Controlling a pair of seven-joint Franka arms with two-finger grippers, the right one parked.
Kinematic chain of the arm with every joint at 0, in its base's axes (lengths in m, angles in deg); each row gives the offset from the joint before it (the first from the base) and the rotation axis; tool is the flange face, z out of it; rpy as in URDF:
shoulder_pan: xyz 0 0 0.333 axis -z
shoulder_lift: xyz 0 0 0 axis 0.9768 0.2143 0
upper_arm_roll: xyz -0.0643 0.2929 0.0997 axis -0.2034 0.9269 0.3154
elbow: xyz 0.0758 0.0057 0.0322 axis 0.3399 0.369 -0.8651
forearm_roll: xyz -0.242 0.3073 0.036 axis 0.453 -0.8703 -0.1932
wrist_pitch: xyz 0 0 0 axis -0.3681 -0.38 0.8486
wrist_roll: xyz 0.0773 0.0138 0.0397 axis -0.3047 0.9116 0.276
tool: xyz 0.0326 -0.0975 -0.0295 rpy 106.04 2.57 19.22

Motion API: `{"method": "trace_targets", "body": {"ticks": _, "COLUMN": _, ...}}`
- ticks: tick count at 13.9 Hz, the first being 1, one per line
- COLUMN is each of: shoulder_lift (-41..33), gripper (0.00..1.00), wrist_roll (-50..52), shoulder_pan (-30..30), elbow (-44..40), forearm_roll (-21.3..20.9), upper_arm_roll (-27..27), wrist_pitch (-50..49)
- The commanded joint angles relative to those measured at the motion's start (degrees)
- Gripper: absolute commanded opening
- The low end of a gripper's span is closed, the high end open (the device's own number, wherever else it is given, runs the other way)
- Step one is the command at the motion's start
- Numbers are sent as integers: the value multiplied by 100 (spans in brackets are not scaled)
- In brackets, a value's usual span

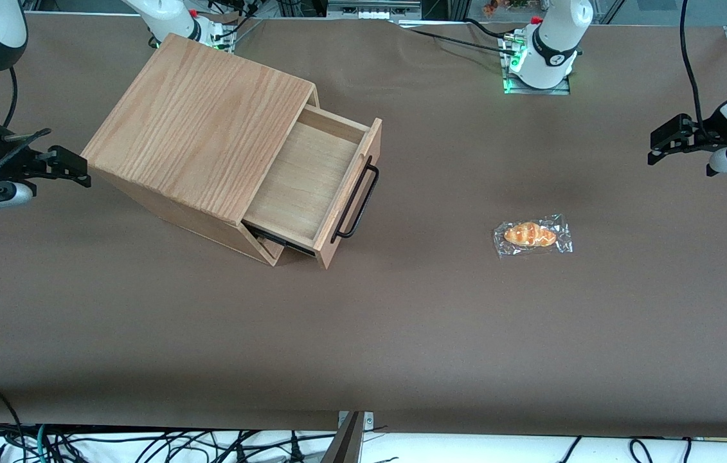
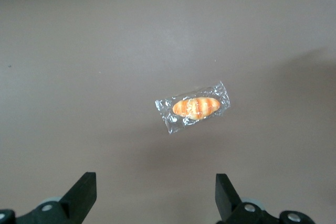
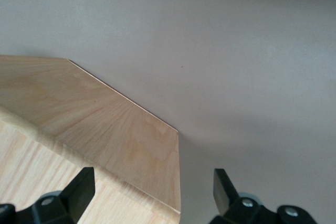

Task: Open top drawer with left arm

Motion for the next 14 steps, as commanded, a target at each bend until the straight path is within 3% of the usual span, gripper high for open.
{"method": "trace_targets", "body": {"ticks": 1, "shoulder_lift": -35, "gripper": 100, "wrist_roll": 61, "shoulder_pan": 42, "elbow": 46, "forearm_roll": -98, "upper_arm_roll": 14, "wrist_pitch": 112}}
{"method": "trace_targets", "body": {"ticks": 14, "shoulder_lift": 97, "gripper": 100, "wrist_roll": 70, "shoulder_pan": 24, "elbow": 28, "forearm_roll": -107, "upper_arm_roll": 15, "wrist_pitch": 218}}
